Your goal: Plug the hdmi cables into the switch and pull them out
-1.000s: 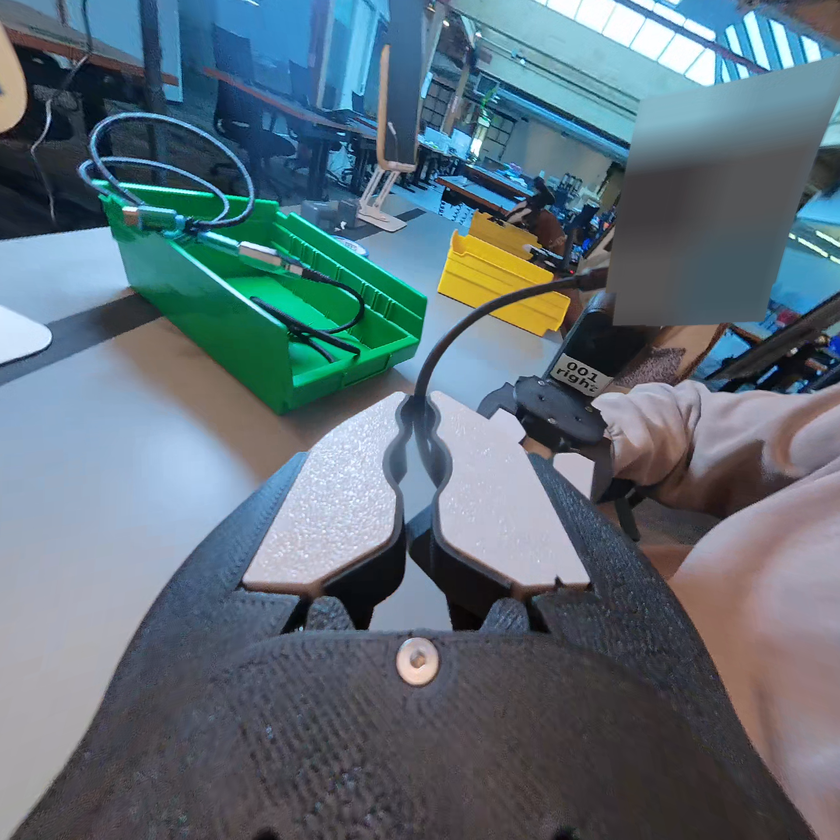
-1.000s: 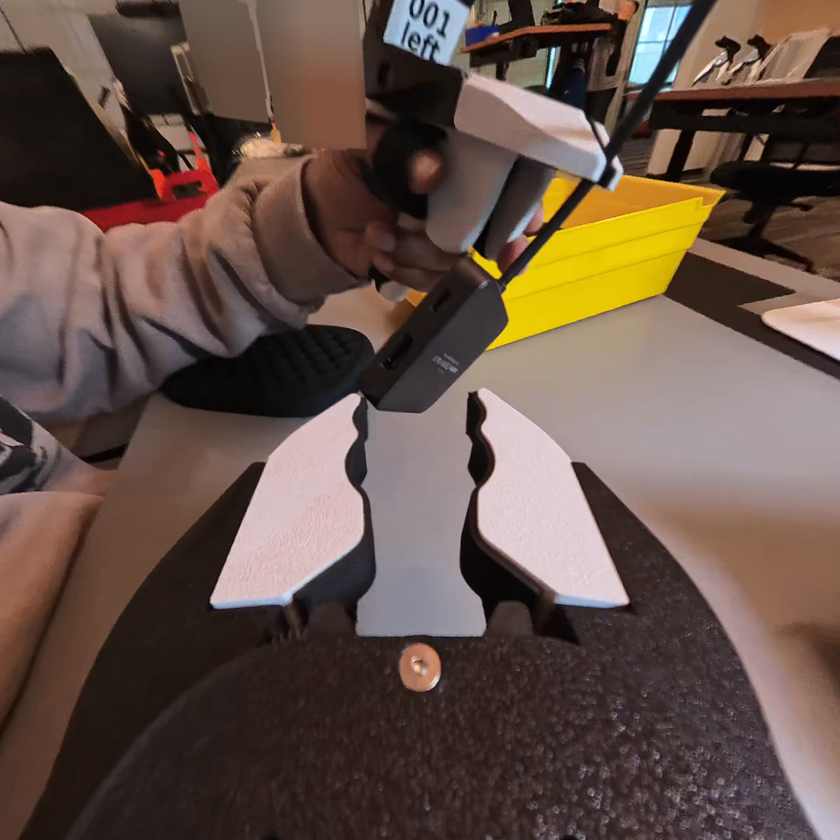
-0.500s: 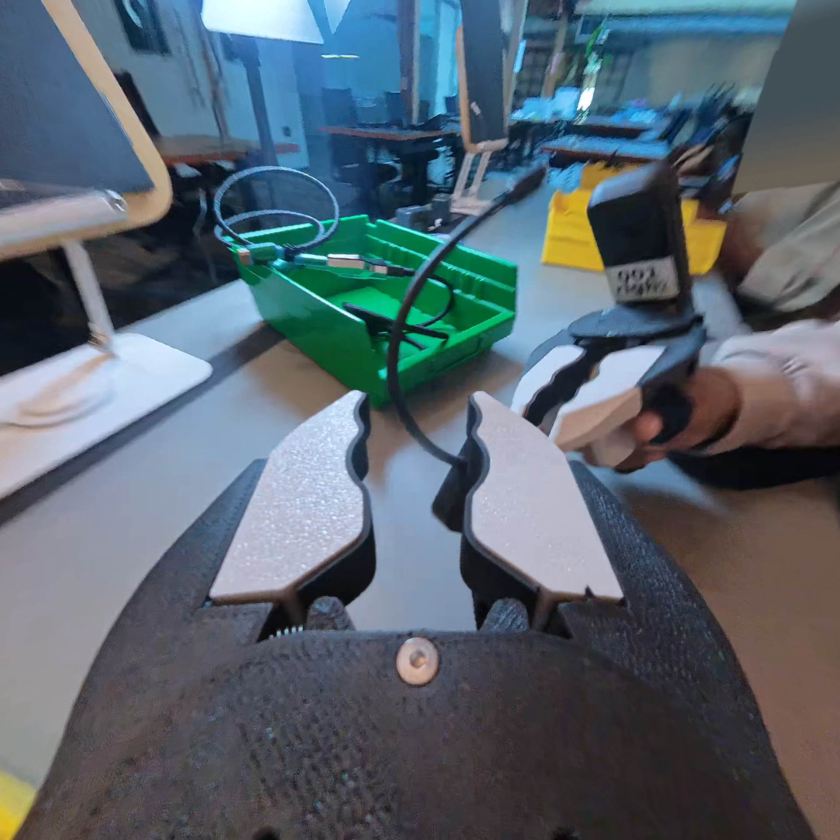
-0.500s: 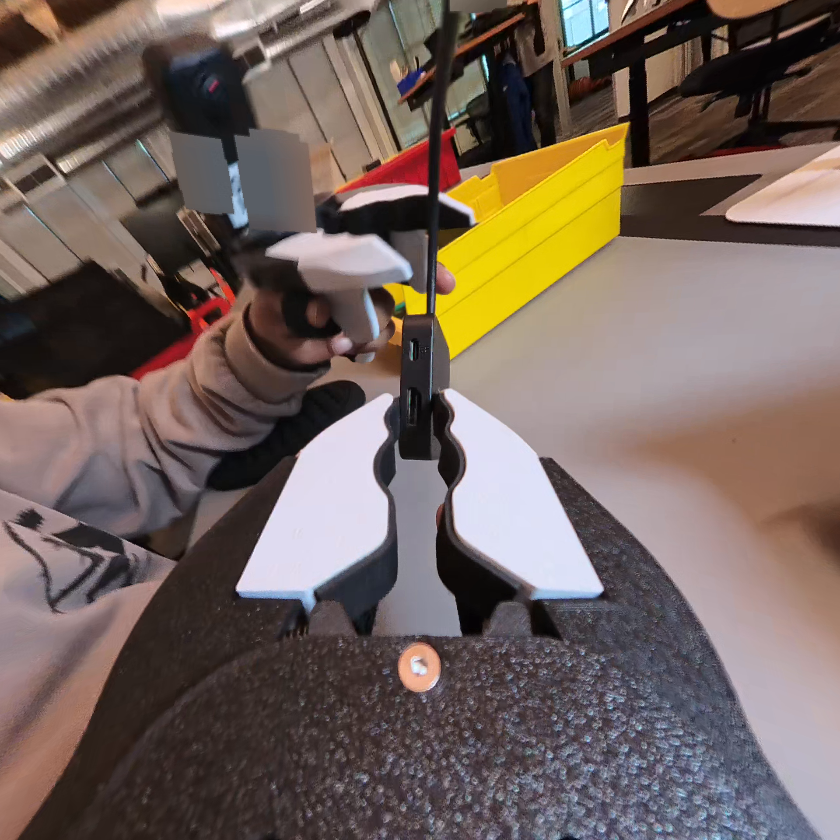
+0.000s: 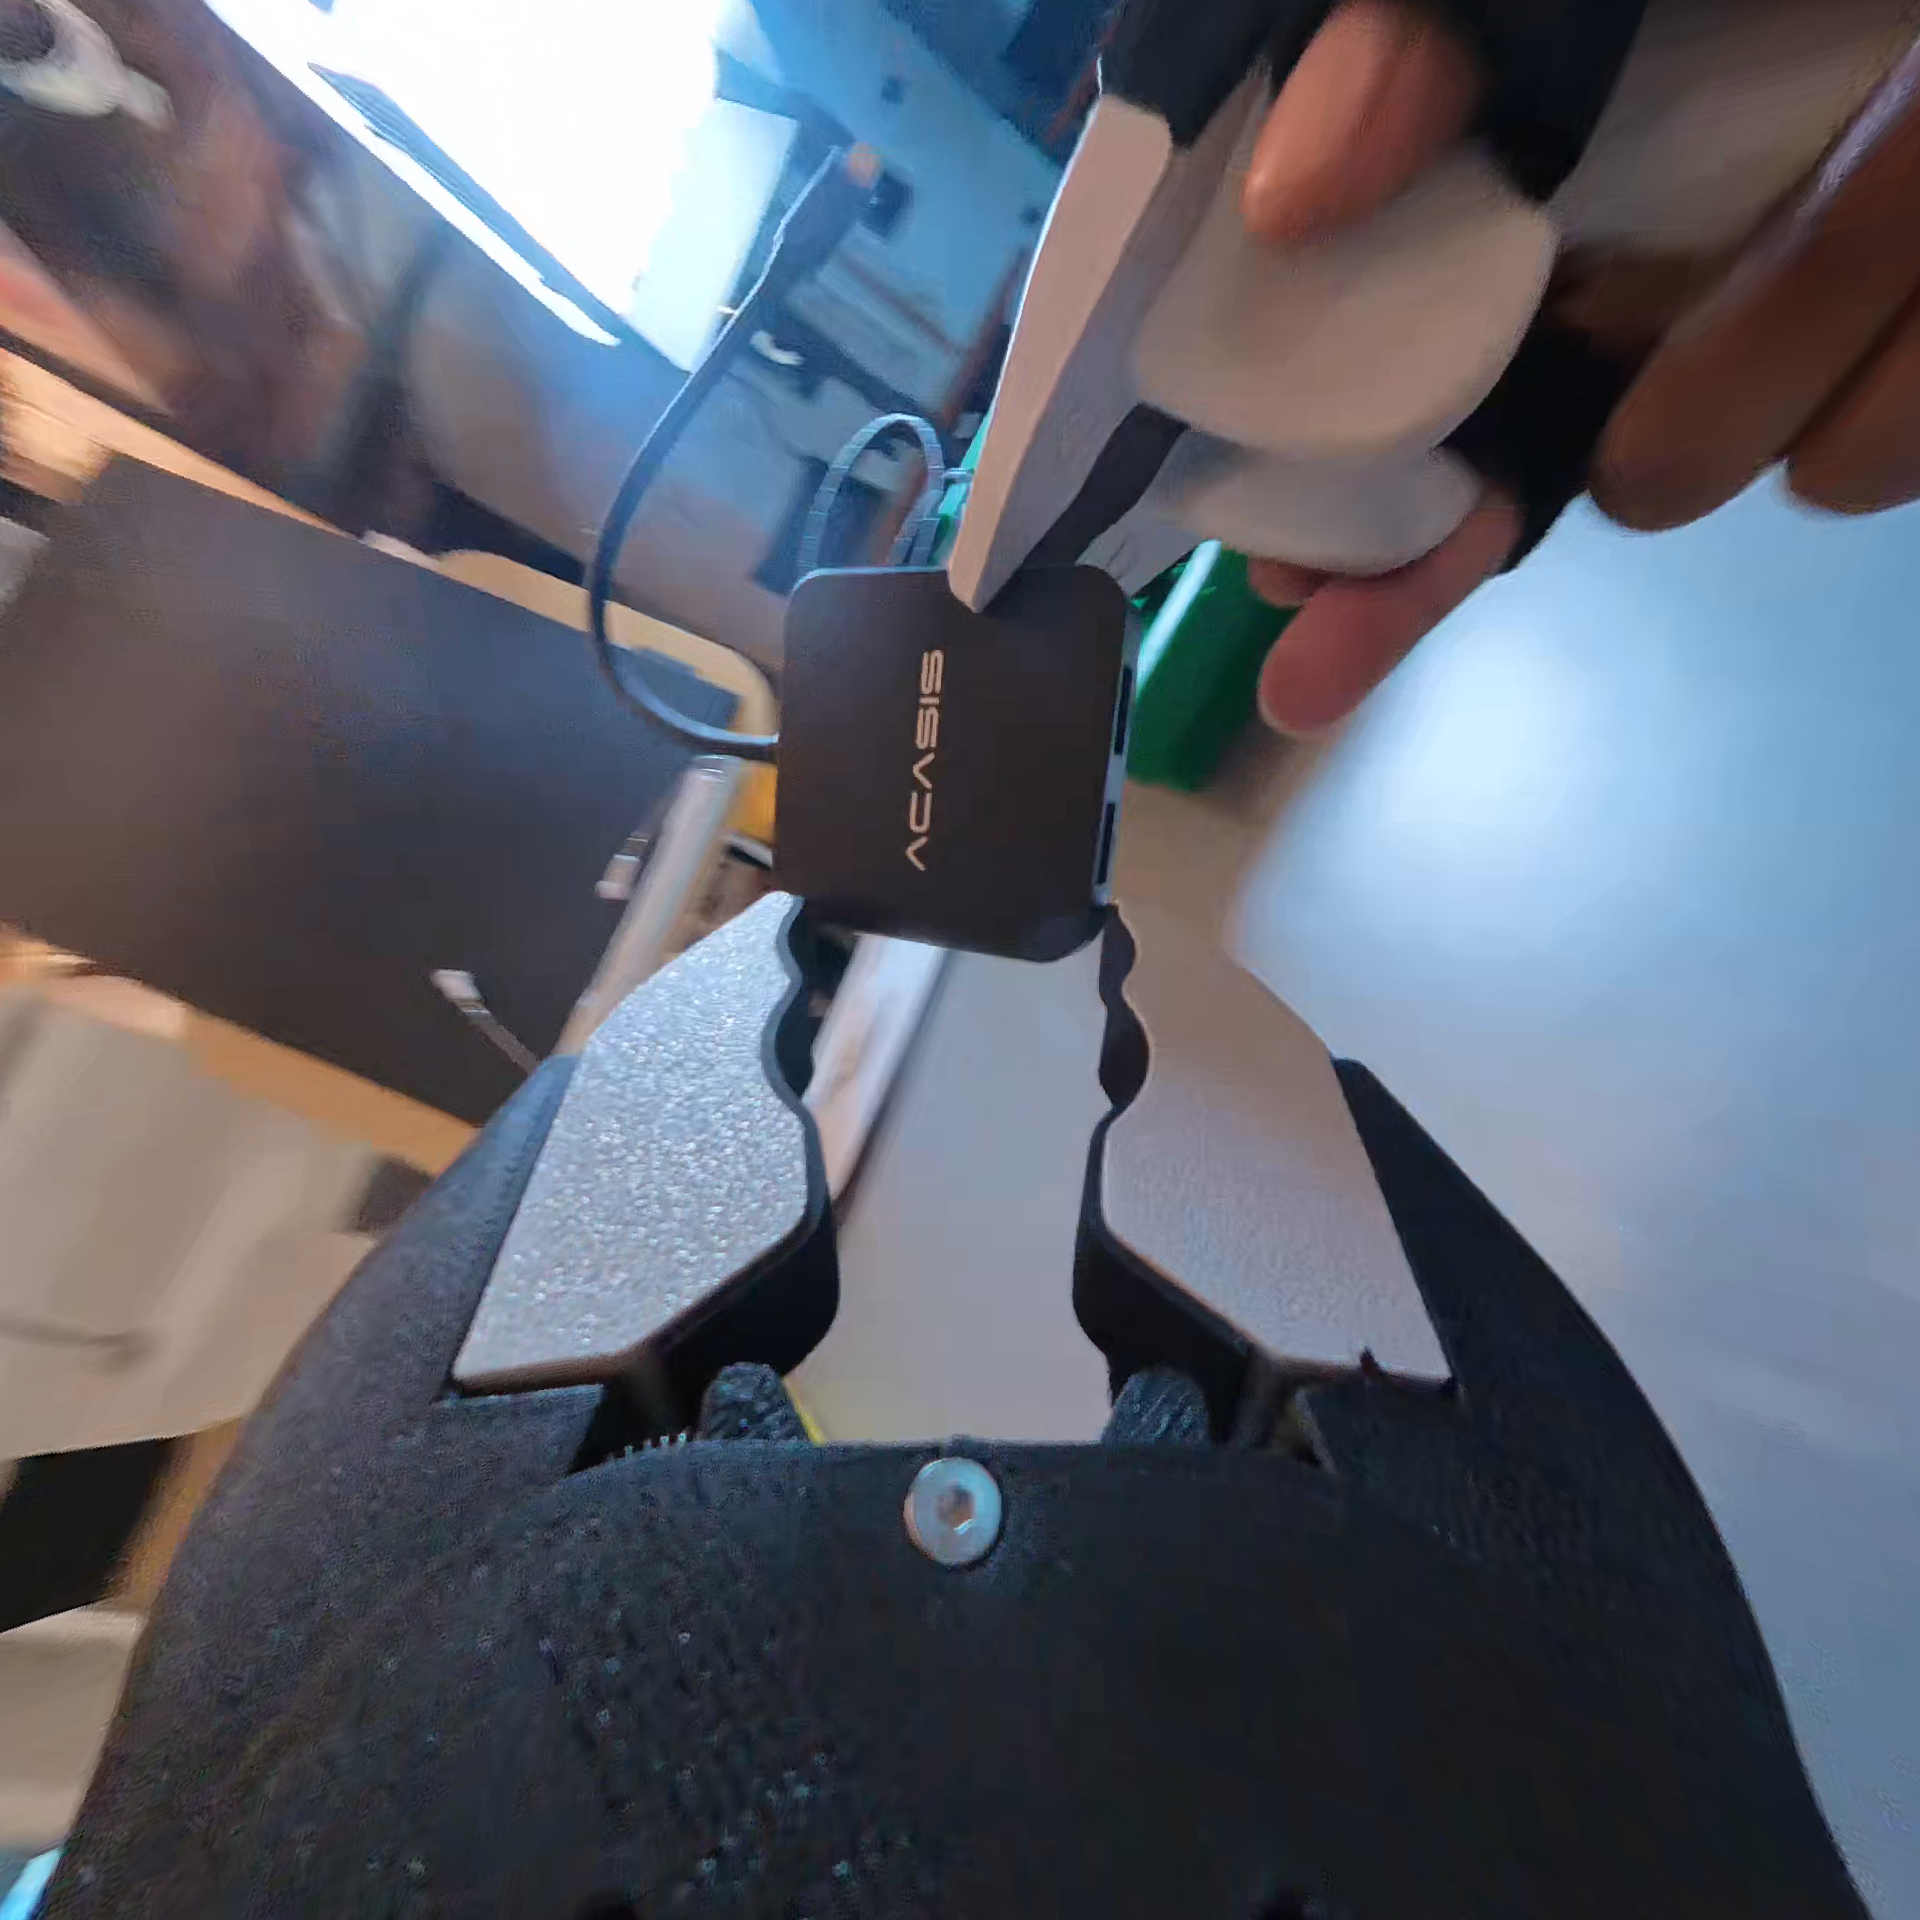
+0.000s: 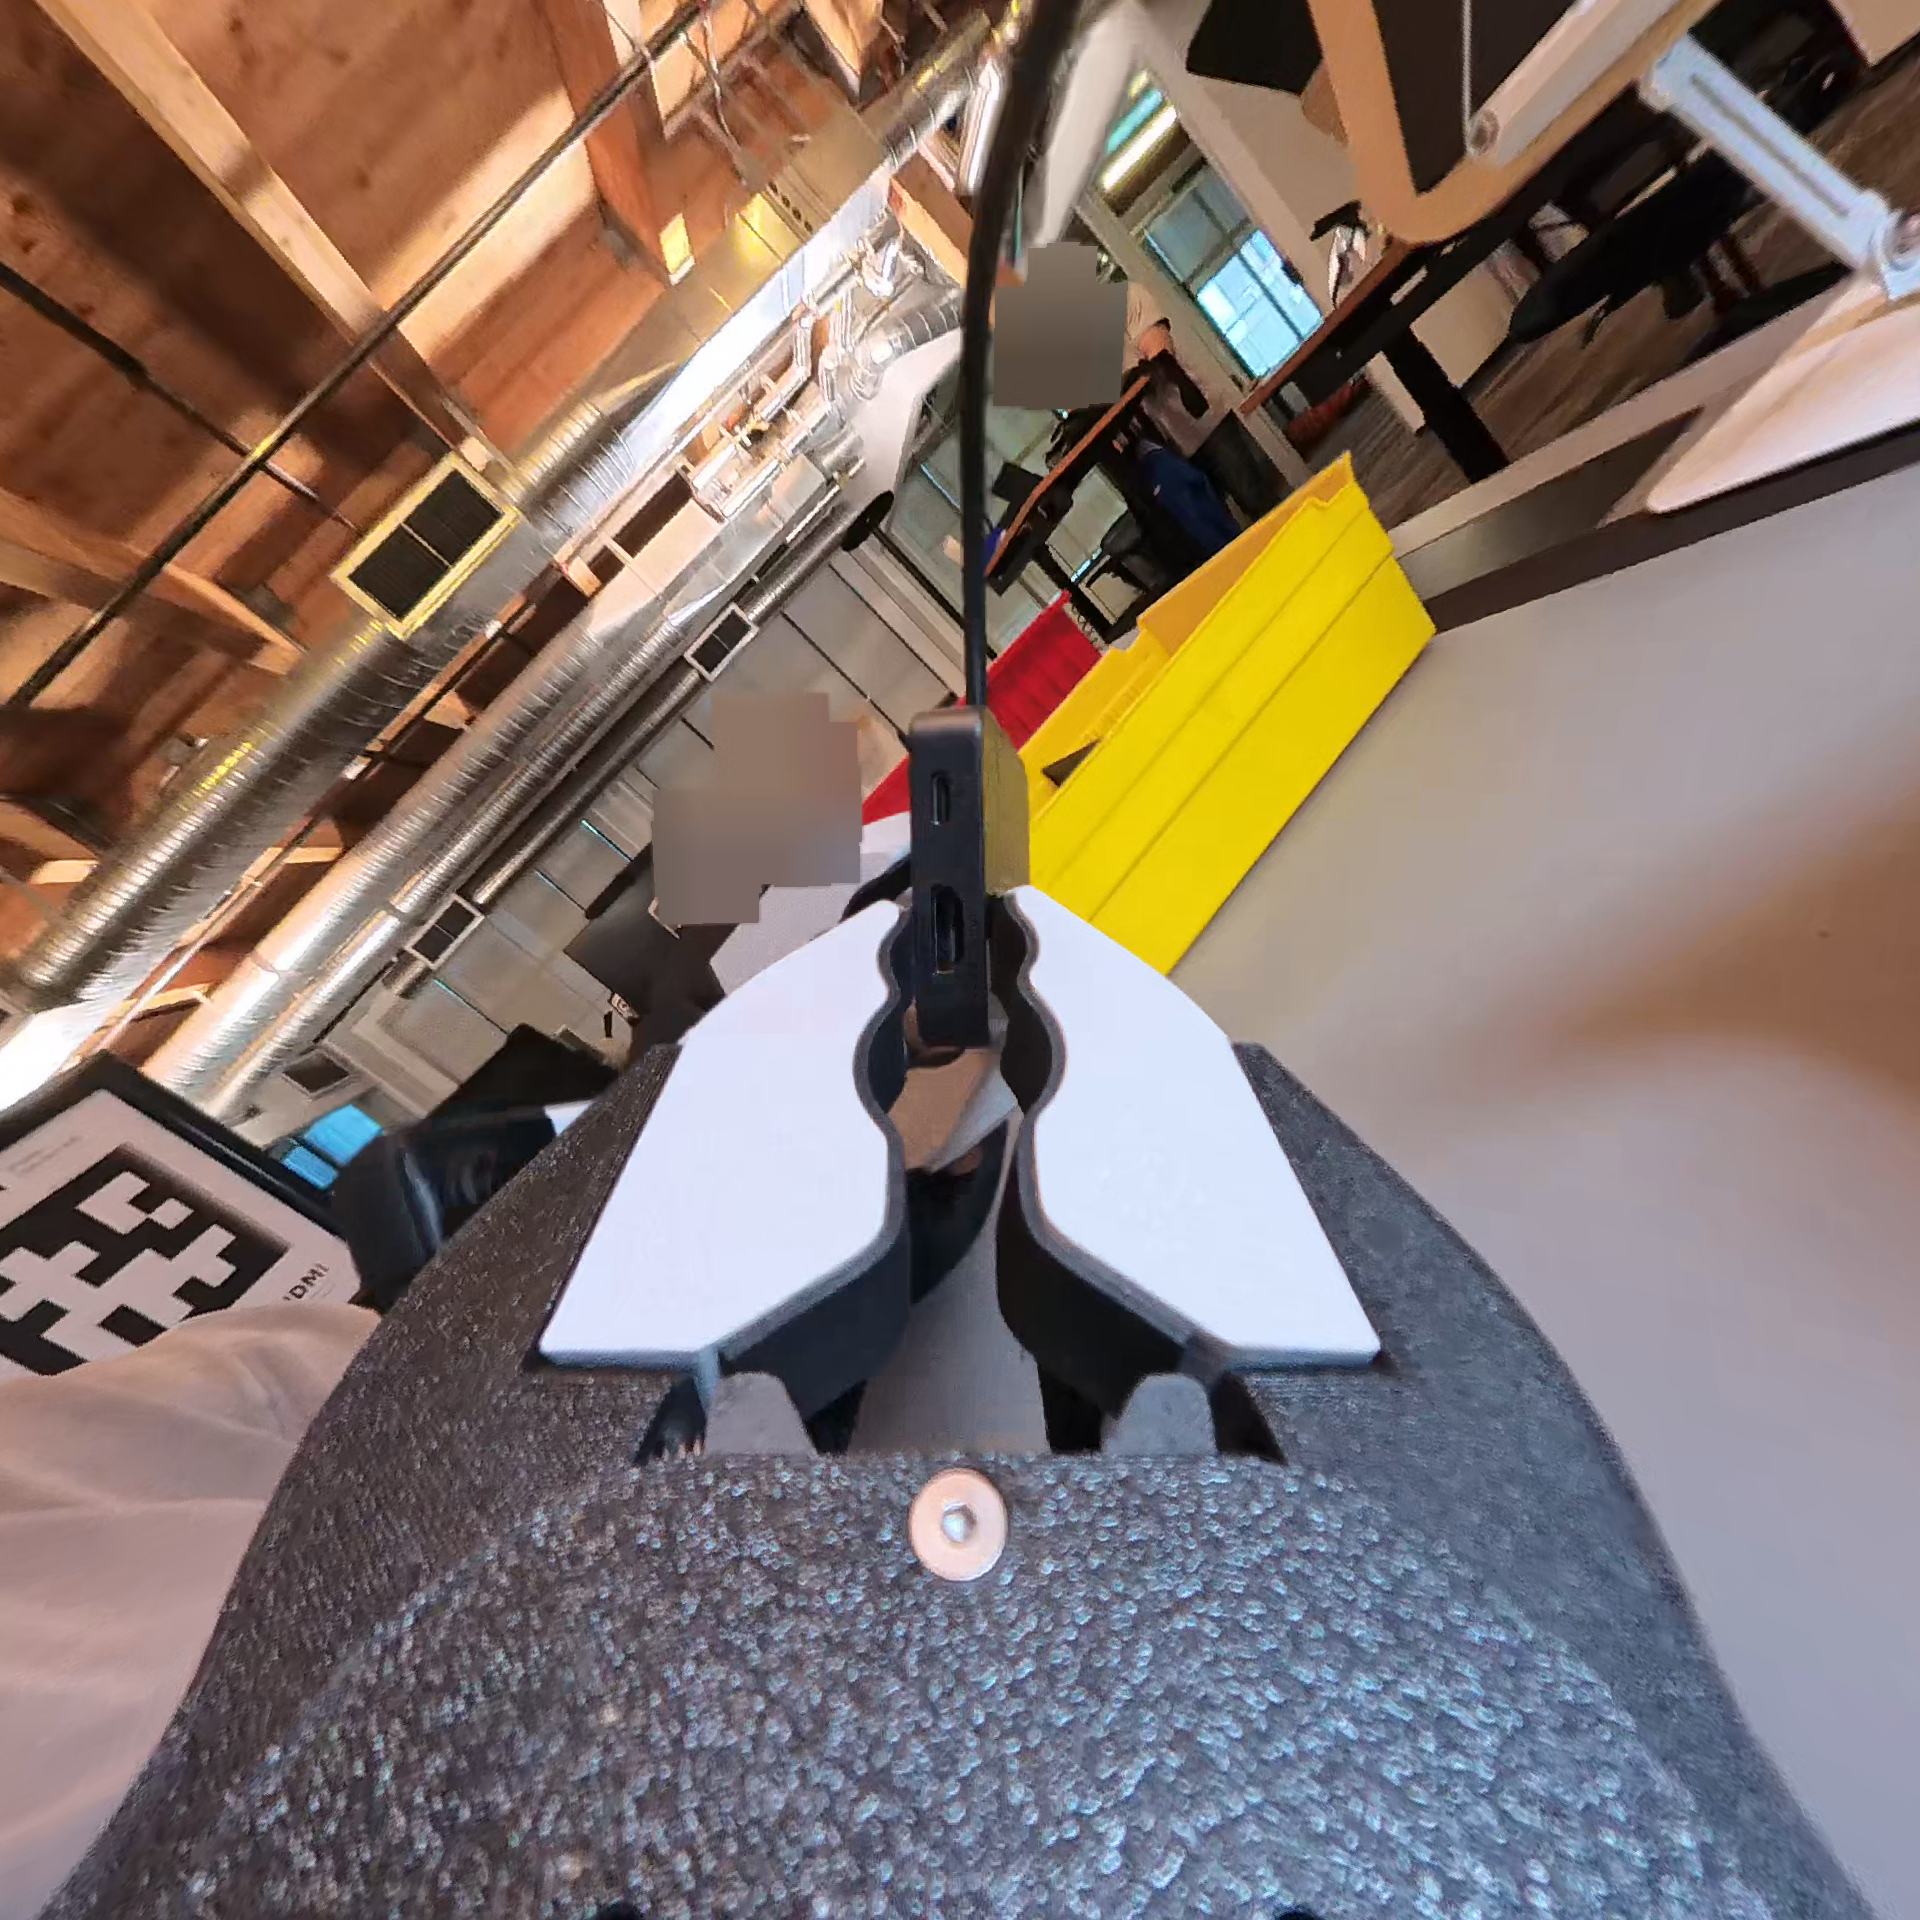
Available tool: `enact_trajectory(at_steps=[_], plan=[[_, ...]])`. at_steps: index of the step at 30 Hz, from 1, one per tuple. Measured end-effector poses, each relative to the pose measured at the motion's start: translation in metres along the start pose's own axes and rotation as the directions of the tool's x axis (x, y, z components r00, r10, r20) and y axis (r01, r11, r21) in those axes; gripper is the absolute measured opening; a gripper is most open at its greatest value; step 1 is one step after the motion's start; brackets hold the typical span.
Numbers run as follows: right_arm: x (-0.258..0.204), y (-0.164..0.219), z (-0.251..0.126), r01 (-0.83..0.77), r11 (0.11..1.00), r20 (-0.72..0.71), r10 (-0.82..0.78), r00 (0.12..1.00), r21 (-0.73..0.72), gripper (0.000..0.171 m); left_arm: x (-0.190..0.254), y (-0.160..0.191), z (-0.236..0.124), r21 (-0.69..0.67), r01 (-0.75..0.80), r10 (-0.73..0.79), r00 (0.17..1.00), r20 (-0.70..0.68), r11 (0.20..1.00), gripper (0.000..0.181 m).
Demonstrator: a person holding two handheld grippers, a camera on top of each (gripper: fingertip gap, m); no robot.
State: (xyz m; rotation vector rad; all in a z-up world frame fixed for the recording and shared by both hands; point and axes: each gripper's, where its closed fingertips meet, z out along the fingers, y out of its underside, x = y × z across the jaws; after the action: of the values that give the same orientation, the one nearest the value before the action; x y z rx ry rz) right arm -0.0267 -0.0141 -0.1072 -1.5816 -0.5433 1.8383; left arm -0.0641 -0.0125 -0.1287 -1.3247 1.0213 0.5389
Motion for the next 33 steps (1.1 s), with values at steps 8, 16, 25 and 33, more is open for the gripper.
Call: enact_trajectory(at_steps=[8, 16, 25, 33], plan=[[-0.023, 0.003, 0.003, -0.045, 0.999, 0.014, 0.045, 0.999, 0.031, 0.014, -0.019, -0.026, -0.01, 0.058, -0.374, 0.351, 0.905, 0.241, 0.926, 0.032], [-0.045, 0.008, 0.007, -0.021, 0.999, 0.248, 0.028, 0.968, -0.03, 0.024, -0.022, -0.029, -0.017, 0.222, -0.018, 0.012, 1.0, 0.026, 0.975, 0.014], [-0.045, 0.043, 0.021, 0.337, 0.93, 0.261, -0.293, 0.92, -0.146, 0.046, -0.091, -0.046, -0.068, 0.416, 0.878, -0.673, 0.457, -0.582, 0.237, 0.015], [-0.063, 0.029, 0.018, 0.593, 0.805, 0.244, -0.569, 0.785, -0.029, 0.015, -0.033, -0.068, -0.059, 0.171, 0.975, -0.551, 0.223, -0.804, 0.146, 0.014]])
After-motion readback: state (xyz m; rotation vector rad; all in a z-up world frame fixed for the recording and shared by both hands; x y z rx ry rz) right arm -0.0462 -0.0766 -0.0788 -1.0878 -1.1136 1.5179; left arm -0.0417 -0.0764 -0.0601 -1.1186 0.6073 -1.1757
